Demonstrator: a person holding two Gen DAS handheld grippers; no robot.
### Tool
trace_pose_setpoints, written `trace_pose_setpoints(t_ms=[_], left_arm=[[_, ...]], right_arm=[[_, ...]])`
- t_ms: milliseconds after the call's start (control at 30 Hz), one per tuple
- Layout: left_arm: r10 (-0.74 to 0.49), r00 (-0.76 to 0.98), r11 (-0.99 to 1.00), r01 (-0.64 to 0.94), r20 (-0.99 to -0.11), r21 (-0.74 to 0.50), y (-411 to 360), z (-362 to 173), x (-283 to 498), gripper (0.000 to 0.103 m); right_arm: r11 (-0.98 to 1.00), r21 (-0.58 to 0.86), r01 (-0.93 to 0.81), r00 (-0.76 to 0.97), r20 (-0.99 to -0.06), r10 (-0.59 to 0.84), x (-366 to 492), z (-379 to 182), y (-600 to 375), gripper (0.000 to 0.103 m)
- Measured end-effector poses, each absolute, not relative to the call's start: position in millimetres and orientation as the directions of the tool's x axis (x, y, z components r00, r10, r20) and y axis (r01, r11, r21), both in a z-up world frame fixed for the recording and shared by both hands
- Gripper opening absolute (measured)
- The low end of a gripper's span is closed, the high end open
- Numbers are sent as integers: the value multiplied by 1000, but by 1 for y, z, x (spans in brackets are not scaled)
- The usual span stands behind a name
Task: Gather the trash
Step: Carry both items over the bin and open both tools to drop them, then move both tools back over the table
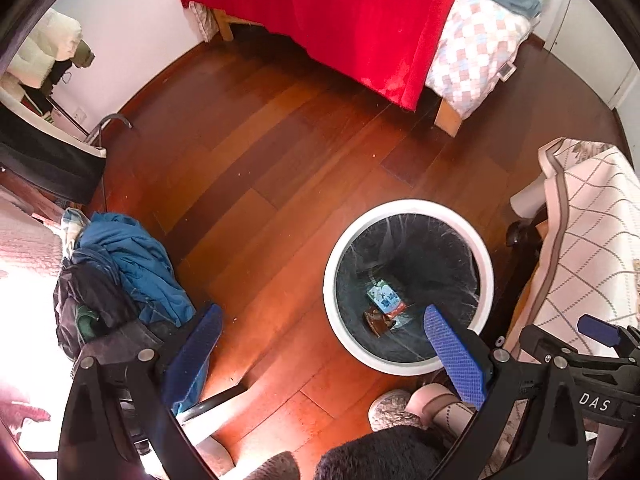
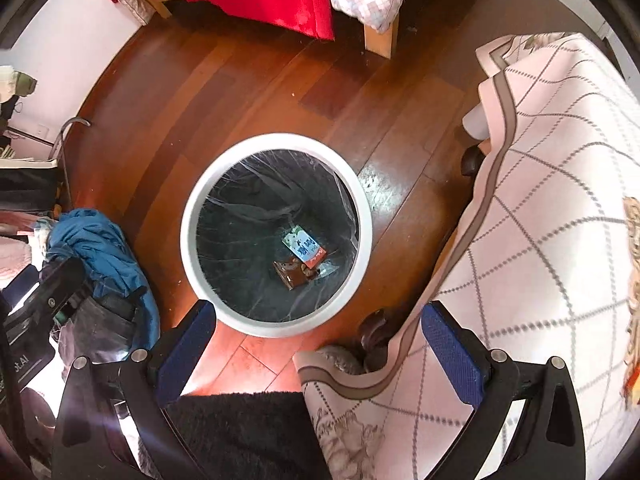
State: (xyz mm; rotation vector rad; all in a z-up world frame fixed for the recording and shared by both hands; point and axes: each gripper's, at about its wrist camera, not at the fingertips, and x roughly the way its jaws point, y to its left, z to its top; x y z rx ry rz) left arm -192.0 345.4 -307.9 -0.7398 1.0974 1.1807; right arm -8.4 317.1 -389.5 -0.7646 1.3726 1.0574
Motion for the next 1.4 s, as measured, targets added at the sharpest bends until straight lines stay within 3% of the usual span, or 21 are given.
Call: trace_pose_setpoints(t_ms=[467, 767, 900, 1033, 1233, 1400], left_arm=[[475, 87, 305, -950, -876, 71, 282, -206, -180, 103], [576, 179, 368, -928, -797, 57, 228, -154, -116, 103], [518, 226, 465, -884, -825, 50, 199, -182, -46, 103], [429, 225, 554, -830, -875, 58, 174, -233, 24, 103], [338, 176, 643, -761, -925, 90, 136, -294, 109, 103], [313, 154, 694, -711, -937, 115, 115, -313, 150, 103]], right_arm=[[368, 264, -892, -107, -913, 394, 3, -268, 245, 103], [440, 352, -826, -72, -840, 538, 66, -190, 148, 103], [522, 274, -807, 11, -878, 478, 114, -191, 99, 103], [611, 112, -784, 100, -948, 303, 175, -225, 58, 103], [707, -22, -707, 161, -978, 131, 261, -265, 2, 103], [820, 30, -572, 138, -982, 132, 305, -287, -59, 103]])
